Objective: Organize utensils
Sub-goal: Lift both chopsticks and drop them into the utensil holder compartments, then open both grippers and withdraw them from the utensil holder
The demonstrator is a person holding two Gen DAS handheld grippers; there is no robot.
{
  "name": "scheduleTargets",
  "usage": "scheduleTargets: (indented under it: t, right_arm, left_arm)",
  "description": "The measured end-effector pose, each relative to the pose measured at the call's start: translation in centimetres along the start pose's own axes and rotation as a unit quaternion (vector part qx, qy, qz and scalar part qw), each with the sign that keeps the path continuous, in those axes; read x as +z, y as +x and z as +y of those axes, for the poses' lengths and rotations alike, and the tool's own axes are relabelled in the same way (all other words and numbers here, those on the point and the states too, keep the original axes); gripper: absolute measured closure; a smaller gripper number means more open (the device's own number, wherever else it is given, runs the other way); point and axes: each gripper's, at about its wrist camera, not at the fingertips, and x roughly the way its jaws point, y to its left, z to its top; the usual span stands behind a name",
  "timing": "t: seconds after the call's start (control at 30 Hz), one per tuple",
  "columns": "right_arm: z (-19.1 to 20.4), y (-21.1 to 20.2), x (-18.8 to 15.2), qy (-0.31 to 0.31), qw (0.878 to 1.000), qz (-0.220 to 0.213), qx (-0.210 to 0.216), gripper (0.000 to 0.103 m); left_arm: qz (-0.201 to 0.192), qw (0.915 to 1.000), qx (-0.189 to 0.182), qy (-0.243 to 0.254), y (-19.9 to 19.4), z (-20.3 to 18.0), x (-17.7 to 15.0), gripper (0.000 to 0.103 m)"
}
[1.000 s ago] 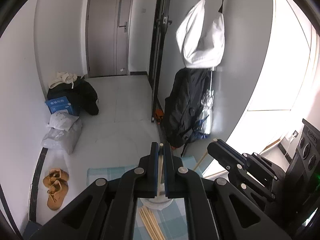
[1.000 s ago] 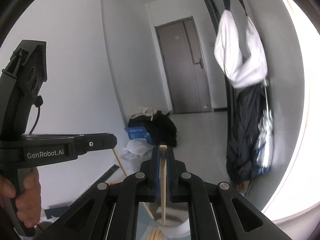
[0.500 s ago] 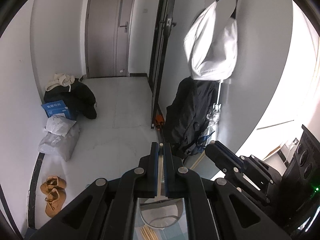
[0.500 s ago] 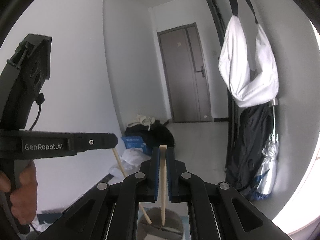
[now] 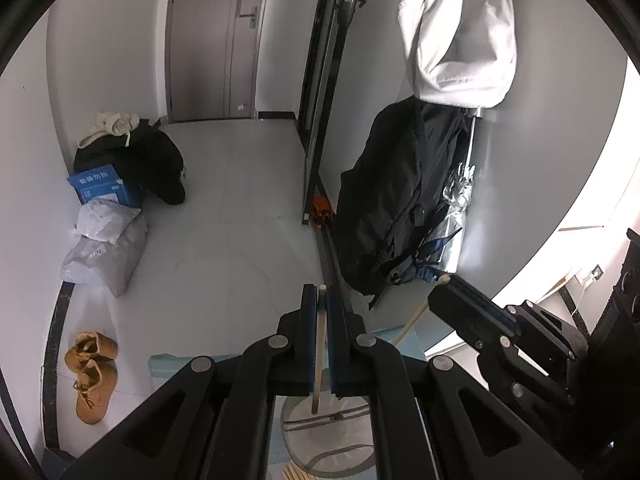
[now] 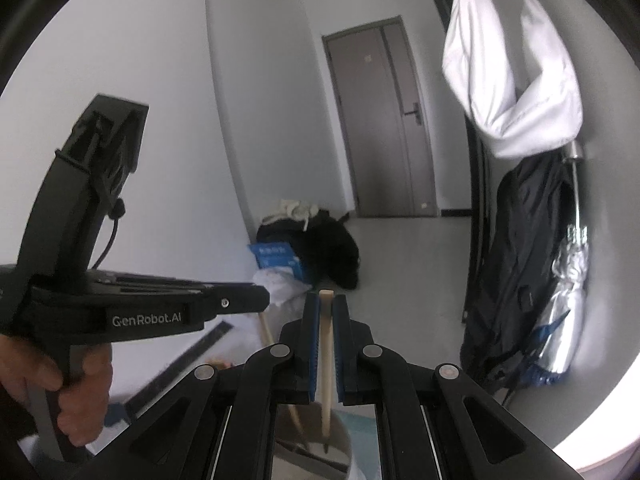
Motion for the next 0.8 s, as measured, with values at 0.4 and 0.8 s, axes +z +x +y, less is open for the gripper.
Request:
scheduleTargets:
  t: [0.4, 0.8]
  right_arm:
    - [0.7, 1.9, -2.5, 0.001, 0.997, 0.060, 0.047, 0.094]
    - [0.8, -3.3, -3.3, 0.042, 0.998, 0.037, 0.012, 0.061]
  left_arm:
    - [0.041, 0.9990, -0.004, -0.018, 1.8, 0.9, -0.8, 0.101]
    - [0.014, 0.9970, 0.044, -0.062, -1.5, 2.9, -2.8, 0.043]
